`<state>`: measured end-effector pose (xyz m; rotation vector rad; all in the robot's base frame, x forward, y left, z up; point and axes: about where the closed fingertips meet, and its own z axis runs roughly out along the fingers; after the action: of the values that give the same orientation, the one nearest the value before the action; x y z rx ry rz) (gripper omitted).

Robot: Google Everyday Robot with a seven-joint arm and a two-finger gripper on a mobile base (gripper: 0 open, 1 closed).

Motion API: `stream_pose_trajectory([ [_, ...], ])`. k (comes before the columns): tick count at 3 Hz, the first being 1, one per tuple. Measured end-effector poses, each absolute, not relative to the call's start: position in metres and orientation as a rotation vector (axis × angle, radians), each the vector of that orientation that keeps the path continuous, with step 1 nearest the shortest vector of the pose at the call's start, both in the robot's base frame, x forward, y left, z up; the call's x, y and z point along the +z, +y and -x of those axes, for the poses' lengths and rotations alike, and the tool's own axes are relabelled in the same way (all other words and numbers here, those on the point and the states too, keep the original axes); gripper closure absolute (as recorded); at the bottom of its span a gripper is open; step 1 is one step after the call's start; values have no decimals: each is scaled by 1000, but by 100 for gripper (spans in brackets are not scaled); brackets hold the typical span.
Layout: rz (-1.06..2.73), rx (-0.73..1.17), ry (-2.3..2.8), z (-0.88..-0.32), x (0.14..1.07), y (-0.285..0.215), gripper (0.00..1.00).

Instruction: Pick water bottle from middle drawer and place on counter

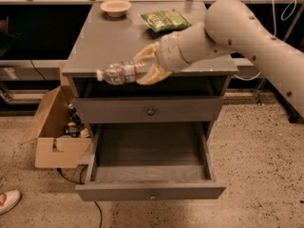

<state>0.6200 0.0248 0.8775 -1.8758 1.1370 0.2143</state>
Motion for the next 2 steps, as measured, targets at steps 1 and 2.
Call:
stream_pose_trajectory([
  [1,1787,127,1185,-666,910,44,100],
  [2,1708,114,1287,-711,918,59,100],
])
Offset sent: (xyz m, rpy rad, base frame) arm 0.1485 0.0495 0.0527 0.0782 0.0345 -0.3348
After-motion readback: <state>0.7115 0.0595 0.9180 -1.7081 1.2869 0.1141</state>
